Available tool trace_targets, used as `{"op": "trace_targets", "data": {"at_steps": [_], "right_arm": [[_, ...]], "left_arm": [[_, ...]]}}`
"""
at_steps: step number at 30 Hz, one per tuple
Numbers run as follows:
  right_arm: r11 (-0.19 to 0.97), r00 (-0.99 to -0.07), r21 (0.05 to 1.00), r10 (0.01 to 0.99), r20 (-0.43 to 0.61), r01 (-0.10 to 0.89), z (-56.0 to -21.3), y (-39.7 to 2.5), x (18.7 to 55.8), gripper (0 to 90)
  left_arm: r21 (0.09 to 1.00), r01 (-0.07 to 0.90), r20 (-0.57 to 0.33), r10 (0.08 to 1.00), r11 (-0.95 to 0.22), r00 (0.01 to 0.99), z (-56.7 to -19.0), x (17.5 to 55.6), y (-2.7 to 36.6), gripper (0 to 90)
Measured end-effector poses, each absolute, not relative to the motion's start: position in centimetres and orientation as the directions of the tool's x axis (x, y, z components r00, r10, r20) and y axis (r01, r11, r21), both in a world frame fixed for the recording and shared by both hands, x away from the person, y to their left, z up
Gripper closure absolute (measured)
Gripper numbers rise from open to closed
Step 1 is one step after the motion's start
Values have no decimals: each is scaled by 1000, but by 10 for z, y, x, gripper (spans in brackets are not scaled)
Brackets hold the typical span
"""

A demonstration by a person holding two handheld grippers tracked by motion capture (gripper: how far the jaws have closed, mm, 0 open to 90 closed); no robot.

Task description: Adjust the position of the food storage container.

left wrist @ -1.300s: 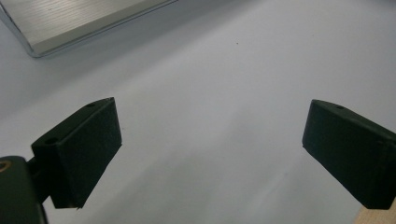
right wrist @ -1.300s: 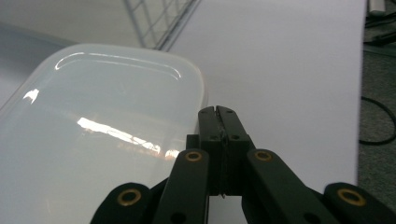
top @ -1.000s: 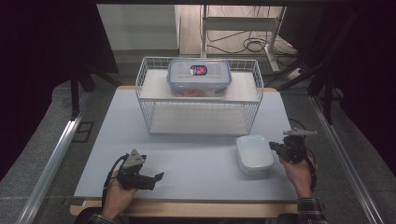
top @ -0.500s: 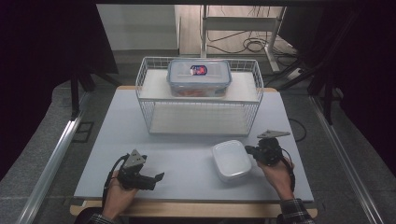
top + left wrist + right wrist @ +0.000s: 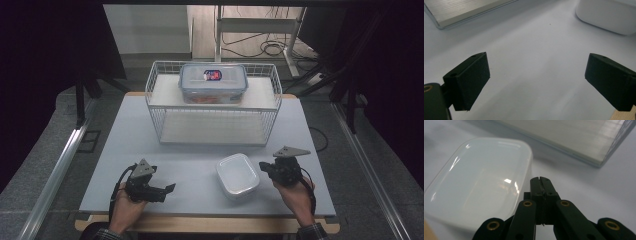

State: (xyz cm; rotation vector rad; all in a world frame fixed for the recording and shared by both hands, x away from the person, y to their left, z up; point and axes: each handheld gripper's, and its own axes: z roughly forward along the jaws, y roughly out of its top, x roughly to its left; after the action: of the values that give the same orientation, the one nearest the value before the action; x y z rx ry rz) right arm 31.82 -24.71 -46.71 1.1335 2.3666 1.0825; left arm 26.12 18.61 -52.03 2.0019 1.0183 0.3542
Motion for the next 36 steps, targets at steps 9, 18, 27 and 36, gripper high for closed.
{"op": "trace_targets", "data": {"at_steps": [9, 18, 27, 36], "right_arm": [[428, -679, 741, 733, 50, 517, -464, -241, 266, 893], [461, -712, 695, 694, 105, 552, -477, -234, 257, 893], [473, -708, 667, 697, 117, 575, -474, -237, 257, 893], [466, -686, 649, 717, 123, 602, -485, -233, 270, 893]], "left_arm": [[792, 531, -129, 767, -302, 628, -519, 264, 188, 57], [796, 532, -140, 768, -288, 625, -518, 266, 191, 58], [799, 531, -144, 767, -283, 625, -517, 269, 191, 60], [799, 530, -149, 759, -285, 634, -516, 277, 185, 65]]}}
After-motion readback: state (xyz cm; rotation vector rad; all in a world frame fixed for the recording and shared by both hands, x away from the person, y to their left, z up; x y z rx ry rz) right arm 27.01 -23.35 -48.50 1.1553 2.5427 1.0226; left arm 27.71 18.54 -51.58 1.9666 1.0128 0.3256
